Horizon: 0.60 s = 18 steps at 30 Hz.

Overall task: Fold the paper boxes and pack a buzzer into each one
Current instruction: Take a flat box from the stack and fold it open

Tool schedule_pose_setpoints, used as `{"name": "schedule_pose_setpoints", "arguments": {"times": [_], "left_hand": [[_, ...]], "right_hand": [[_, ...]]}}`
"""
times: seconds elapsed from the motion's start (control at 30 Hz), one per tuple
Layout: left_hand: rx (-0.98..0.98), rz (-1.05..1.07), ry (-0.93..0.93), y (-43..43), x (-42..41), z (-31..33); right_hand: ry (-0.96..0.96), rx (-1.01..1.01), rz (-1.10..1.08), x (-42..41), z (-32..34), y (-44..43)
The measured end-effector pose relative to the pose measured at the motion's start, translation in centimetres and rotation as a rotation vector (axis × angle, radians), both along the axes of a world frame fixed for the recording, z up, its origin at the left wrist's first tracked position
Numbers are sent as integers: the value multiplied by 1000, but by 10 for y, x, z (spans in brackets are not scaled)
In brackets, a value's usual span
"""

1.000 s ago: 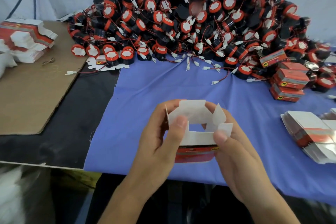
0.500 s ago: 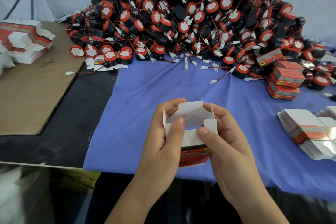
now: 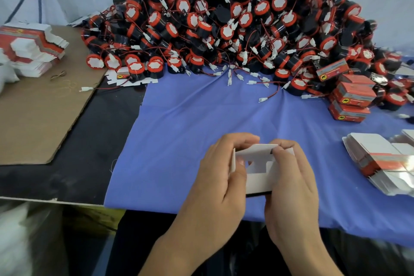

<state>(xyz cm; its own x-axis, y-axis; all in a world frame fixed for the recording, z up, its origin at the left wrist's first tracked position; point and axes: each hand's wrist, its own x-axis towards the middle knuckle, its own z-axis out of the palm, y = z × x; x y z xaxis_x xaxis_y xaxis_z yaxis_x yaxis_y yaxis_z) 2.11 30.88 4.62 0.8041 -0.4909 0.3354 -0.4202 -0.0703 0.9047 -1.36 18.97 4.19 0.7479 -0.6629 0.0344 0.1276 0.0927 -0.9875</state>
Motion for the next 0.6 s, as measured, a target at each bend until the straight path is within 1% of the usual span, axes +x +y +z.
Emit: {"name": "schedule_pose_setpoints", "arguments": {"times": [0.1,0.2,0.27,0.3,0.37,0.4,0.47,0.53,0.57,0.6], "left_hand": [[-48,-24,84,2,2,3],[-175,13,264,3,7,7],[-166,68,242,4,11,7],[-155,78,229,5,12,6],[-188,36,234,4,13,3],[-233,-31,279,4,12,2],[-337,-173,432,6,12,1],[-438,-260,571,11,16,-1],[-449,-259,578,13,17,-2],[-428,-225,543,14,18,-3]], "right_hand": [[21,-80,103,-3,0,-9],[3,-70,346,-9,0,-17],[-37,-31,461,-11,-1,-19],[-54,-26,478,-11,-2,-18],[-75,-10,439,-10,-7,-13],[-80,3,406,-10,-9,-10],[-89,18,348,-8,-9,-6],[-95,0,339,-8,-8,-7],[-100,-8,363,-8,-7,-7],[-107,-11,400,-9,-5,-7]]}}
